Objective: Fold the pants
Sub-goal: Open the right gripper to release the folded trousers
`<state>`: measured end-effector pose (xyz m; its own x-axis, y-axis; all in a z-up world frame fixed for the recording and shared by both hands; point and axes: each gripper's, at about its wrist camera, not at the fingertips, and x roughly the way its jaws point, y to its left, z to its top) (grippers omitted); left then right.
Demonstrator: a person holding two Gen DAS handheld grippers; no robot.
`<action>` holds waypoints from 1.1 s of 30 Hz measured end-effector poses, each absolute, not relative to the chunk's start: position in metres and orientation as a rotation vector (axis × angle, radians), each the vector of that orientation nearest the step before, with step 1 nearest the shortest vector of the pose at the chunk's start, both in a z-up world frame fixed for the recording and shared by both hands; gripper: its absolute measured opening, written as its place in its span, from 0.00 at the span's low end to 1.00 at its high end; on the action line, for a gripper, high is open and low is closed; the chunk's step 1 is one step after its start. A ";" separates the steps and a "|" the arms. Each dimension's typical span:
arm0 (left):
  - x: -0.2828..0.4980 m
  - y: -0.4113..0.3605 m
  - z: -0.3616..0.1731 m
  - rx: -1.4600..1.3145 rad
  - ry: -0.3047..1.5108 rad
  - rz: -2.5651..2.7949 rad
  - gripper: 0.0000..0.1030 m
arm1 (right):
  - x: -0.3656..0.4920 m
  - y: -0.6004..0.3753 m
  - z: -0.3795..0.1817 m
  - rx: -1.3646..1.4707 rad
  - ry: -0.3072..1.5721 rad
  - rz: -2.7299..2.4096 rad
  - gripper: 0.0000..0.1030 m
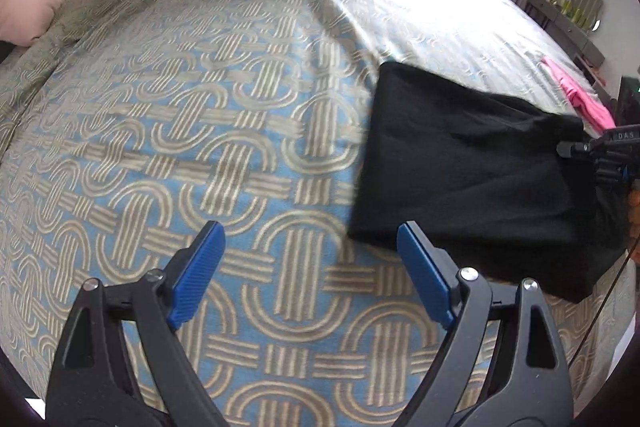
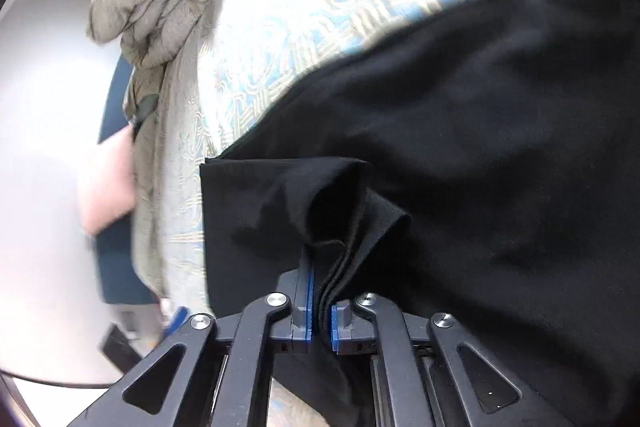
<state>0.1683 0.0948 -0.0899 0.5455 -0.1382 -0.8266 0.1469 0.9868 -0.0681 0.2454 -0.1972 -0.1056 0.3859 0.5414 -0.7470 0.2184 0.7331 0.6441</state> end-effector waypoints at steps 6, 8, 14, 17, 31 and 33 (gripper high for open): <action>0.180 0.073 -0.082 0.012 0.958 -0.210 0.86 | 0.263 -0.200 -0.093 0.605 1.178 0.205 0.08; 0.183 0.063 -0.083 0.031 0.964 -0.214 0.86 | 0.268 -0.204 -0.112 0.597 1.274 0.165 0.17; 0.183 0.041 -0.077 0.075 0.955 -0.263 0.86 | 0.230 -0.230 -0.109 0.664 1.259 0.172 0.34; 0.182 0.024 -0.069 0.102 0.933 -0.291 0.86 | 0.205 -0.237 -0.096 0.534 1.255 0.141 0.39; 0.176 -0.046 -0.061 0.156 0.936 -0.400 0.81 | 0.089 -0.298 -0.082 0.477 1.134 -0.062 0.44; 0.178 -0.058 -0.066 0.132 0.965 -0.427 0.79 | 0.071 -0.300 -0.079 0.420 1.119 -0.125 0.44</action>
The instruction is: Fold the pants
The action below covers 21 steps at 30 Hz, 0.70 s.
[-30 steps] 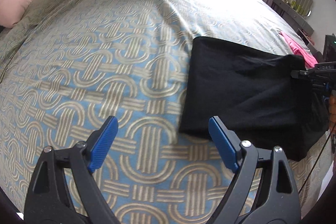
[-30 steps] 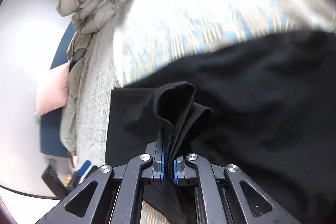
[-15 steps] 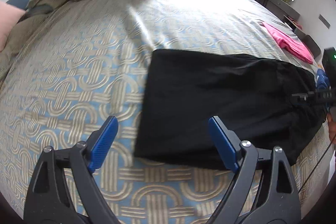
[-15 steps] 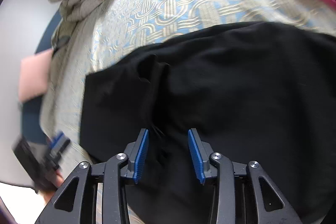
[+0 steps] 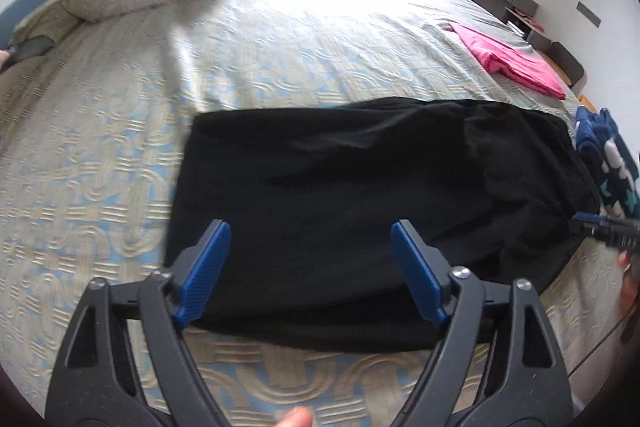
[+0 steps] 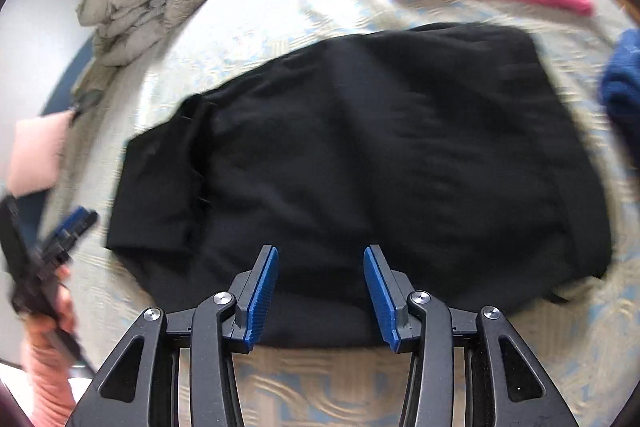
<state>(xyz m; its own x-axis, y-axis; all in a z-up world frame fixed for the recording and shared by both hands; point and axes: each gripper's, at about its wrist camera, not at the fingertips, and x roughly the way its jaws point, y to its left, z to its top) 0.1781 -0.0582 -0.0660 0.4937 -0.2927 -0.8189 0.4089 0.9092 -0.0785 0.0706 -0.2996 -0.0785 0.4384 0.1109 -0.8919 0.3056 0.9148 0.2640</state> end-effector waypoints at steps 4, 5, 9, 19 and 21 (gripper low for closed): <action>0.181 -0.086 -0.074 0.105 1.020 -0.482 0.77 | 0.031 -0.318 -0.069 0.448 1.005 -0.200 0.44; 0.182 -0.095 -0.076 0.101 1.036 -0.495 0.76 | 0.016 -0.326 -0.067 0.477 0.946 -0.251 0.44; 0.183 -0.122 -0.077 0.087 1.069 -0.533 0.67 | -0.011 -0.350 -0.069 0.566 0.889 -0.353 0.44; 0.189 -0.151 -0.075 0.046 1.101 -0.525 0.67 | -0.039 -0.390 -0.099 0.867 0.833 -0.376 0.44; 0.189 -0.153 -0.076 0.056 1.104 -0.518 0.67 | -0.033 -0.397 -0.102 0.909 0.818 -0.371 0.45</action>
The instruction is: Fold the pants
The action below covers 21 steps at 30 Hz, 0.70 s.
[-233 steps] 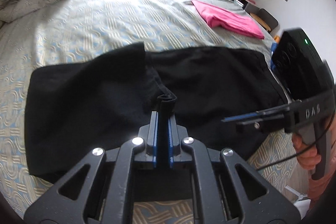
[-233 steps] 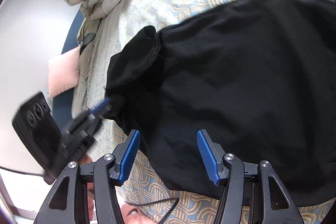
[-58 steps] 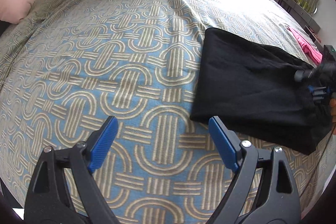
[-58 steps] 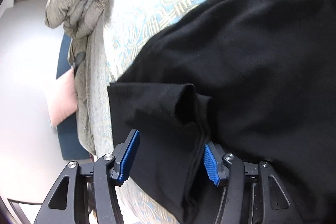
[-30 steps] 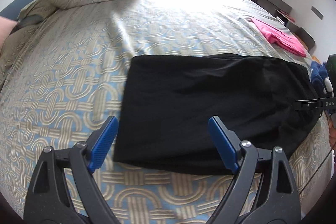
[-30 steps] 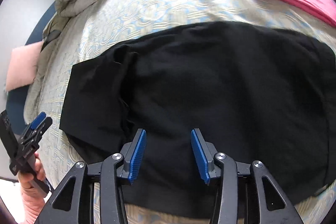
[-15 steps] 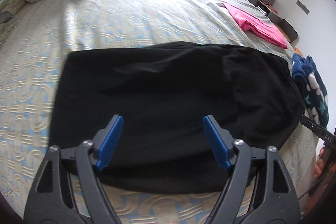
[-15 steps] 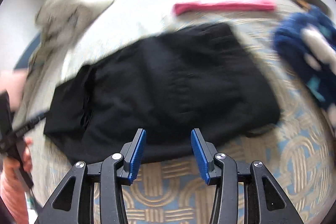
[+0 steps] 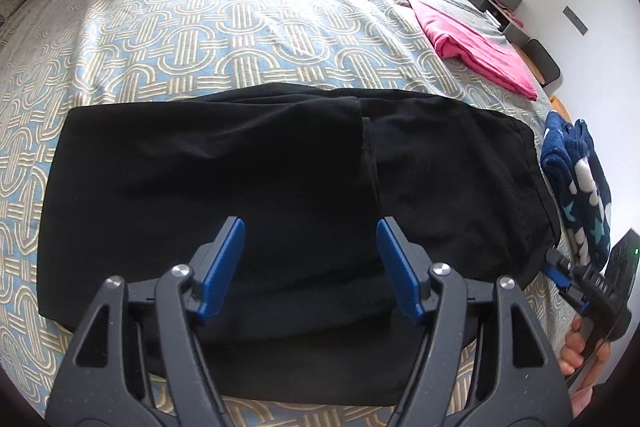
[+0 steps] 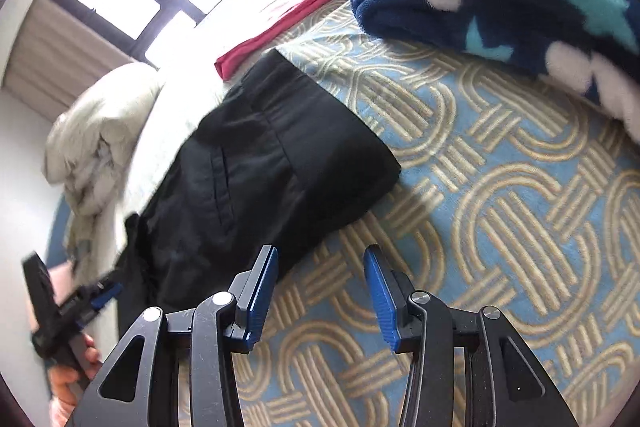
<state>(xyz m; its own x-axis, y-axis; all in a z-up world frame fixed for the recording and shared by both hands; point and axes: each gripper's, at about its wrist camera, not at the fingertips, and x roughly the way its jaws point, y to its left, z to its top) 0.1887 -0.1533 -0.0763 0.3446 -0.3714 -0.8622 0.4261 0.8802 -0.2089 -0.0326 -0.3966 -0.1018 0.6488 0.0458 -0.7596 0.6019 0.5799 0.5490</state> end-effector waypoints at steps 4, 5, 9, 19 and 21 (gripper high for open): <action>0.192 -0.155 -0.080 0.064 1.121 -0.521 0.71 | -0.017 -0.404 -0.106 0.972 0.788 -0.332 0.59; 0.192 -0.155 -0.082 0.061 1.129 -0.525 0.72 | -0.013 -0.405 -0.108 0.987 0.779 -0.323 0.63; 0.192 -0.162 -0.087 0.065 1.145 -0.572 0.72 | -0.005 -0.403 -0.111 1.015 0.737 -0.325 0.74; 0.184 -0.185 -0.104 0.101 1.175 -0.680 0.72 | 0.016 -0.402 -0.098 0.984 0.727 -0.386 0.25; 0.183 -0.184 -0.104 0.078 1.180 -0.714 0.72 | 0.019 -0.397 -0.089 0.944 0.717 -0.388 0.20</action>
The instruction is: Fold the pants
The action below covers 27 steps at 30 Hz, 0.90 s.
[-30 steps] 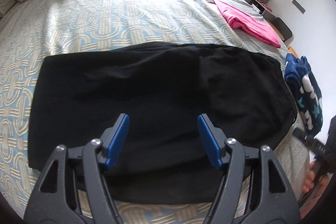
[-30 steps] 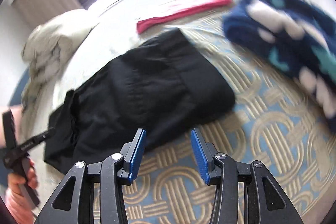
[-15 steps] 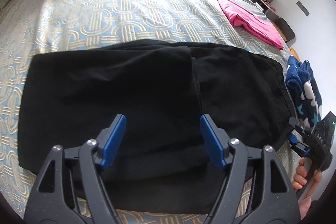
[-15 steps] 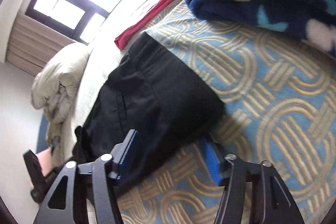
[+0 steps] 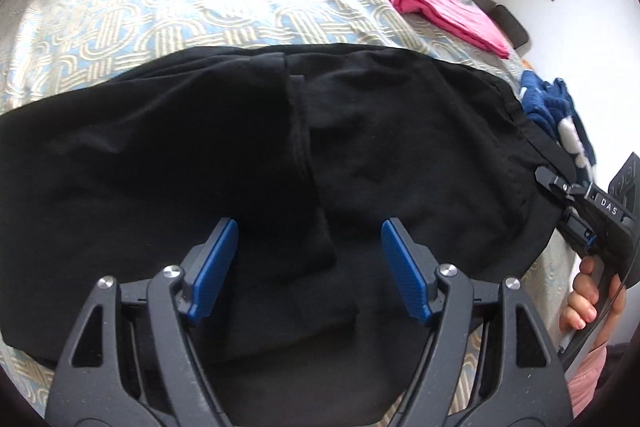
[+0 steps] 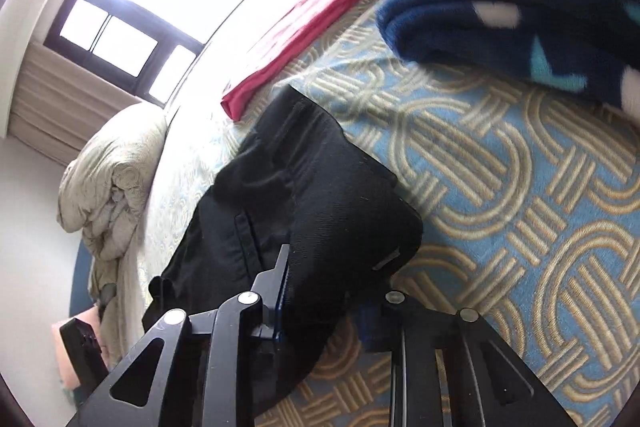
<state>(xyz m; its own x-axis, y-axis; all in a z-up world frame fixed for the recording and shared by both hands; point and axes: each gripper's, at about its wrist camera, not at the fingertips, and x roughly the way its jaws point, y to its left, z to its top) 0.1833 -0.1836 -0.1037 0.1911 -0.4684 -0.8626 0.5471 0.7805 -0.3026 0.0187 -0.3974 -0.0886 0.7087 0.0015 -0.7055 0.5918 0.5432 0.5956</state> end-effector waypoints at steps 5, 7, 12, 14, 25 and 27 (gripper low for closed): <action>0.181 -0.174 -0.099 0.026 1.189 -0.768 0.72 | 0.037 -0.365 -0.040 0.726 0.682 -0.365 0.18; 0.181 -0.164 -0.093 -0.016 1.186 -0.770 0.72 | 0.050 -0.345 -0.021 0.616 0.679 -0.342 0.18; 0.188 -0.118 -0.077 -0.127 1.140 -0.728 0.72 | 0.082 -0.290 0.013 0.377 0.676 -0.269 0.17; 0.193 -0.096 -0.075 -0.162 1.126 -0.687 0.72 | 0.098 -0.260 0.021 0.272 0.681 -0.228 0.17; 0.202 0.005 -0.095 -0.393 1.133 -0.544 0.72 | 0.153 -0.104 0.002 -0.085 0.755 0.085 0.17; 0.203 0.017 -0.102 -0.451 1.151 -0.533 0.72 | 0.159 -0.082 -0.013 -0.117 0.804 0.143 0.17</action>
